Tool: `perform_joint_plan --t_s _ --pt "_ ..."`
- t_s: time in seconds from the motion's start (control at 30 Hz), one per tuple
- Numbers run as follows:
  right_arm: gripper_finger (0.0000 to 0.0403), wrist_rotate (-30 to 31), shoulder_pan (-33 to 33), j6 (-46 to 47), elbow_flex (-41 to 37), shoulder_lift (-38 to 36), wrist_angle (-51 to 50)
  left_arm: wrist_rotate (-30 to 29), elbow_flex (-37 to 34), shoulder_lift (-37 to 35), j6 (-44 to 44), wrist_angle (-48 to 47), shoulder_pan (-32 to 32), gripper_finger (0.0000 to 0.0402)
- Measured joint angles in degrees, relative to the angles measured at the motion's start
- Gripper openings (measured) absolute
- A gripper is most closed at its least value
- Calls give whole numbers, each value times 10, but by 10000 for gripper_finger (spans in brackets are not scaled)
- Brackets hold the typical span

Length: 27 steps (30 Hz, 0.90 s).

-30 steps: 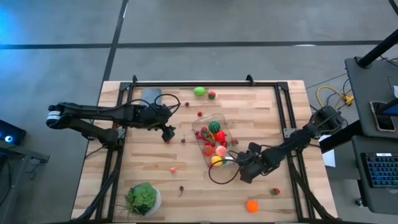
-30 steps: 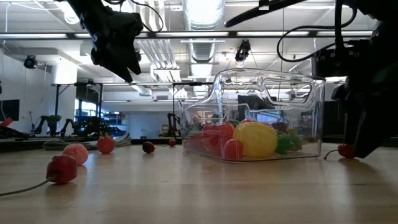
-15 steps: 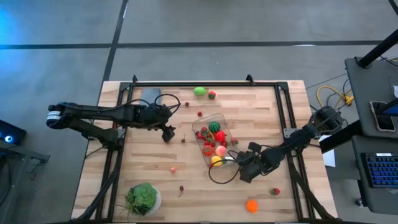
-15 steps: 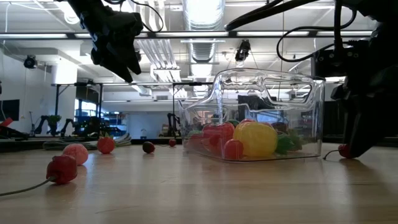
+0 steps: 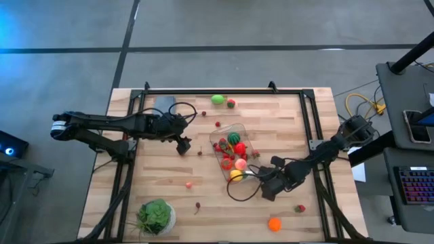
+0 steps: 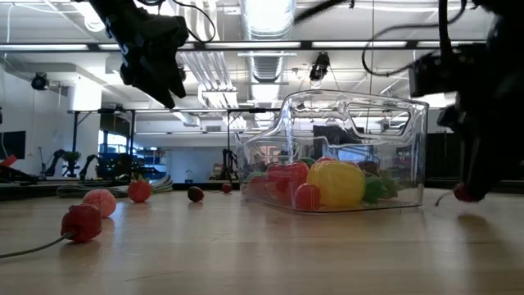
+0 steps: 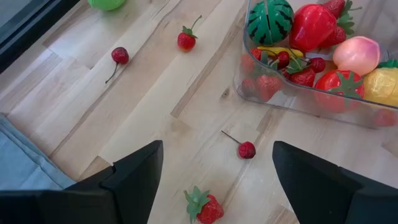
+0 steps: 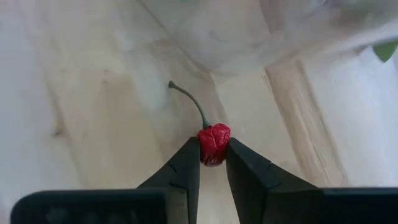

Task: Pick and placing Produce into tupperware
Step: Put the red cherry into the transparent bin

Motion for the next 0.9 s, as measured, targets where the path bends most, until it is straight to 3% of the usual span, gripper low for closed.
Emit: perform_joint_plan --t_s 0.33,0.53,0.63,0.77,0.9 --pt "65 19 12 30 153 -10 -199 0 0 0 25 22 0 288" --pt "65 115 2 64 266 -20 -314 0 -5 0 25 31 0 288" --pt "66 159 -24 26 310 -20 -321 0 -6 1 24 31 0 288" --pt "66 134 -83 -48 335 -19 -297 0 -6 1 23 31 0 288" --pt "66 40 -145 -84 322 -18 -257 0 -6 1 22 30 0 288"
